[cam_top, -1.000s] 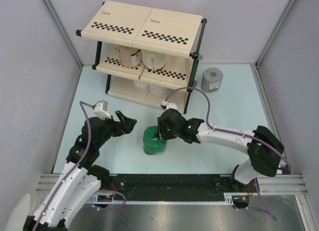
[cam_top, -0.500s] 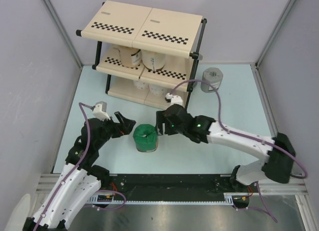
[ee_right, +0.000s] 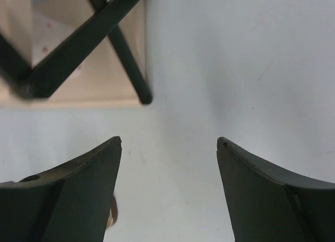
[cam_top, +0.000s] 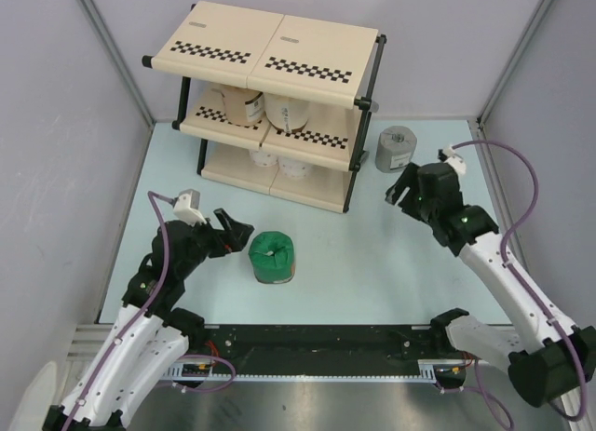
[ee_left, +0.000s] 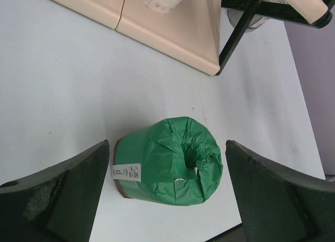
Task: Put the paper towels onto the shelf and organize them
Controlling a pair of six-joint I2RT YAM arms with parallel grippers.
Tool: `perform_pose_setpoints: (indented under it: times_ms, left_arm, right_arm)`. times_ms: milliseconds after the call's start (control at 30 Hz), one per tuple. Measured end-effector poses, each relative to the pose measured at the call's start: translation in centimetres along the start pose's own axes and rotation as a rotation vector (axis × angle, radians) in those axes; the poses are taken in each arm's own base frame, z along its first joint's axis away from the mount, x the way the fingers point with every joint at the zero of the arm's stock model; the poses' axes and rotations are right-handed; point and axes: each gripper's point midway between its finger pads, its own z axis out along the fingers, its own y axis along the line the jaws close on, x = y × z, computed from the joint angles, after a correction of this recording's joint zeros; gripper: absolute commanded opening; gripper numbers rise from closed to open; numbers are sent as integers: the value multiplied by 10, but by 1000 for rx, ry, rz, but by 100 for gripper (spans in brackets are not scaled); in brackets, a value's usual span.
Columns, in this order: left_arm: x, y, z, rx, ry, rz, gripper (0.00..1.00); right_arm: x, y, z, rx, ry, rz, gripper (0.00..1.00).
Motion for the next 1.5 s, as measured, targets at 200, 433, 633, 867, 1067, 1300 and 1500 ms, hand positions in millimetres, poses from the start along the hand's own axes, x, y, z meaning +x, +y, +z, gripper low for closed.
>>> perform_pose_setpoints:
  times_ms: [200,433,633,867,1067,1300,1500]
  left_arm:
    - [0,0,-1,2,-2,0,96]
    - [0,0,-1,1,0,0,96]
    - [1,1,0,-3,6,0,97]
    - [6,4,5,-20,34,-1,96]
    - [8,6,7,-26,45,5,97]
    - [9,6,8,-28,49,8,97]
    - [10,8,9,-33,56,15,97]
  right_arm:
    - [-45,-48,50,107,-52,157,77]
    - [-60,-65,124,143,-27,215,77]
    - [-81,-49,177,84,-45,220,77]
    - [-117,-35,209,61,-106,222,77]
    - [-133,-39,236,113,-132,213,77]
    - [-130,-53,255,189,-110,187,77]
    - [-126,-59,261,221,-99,179,77]
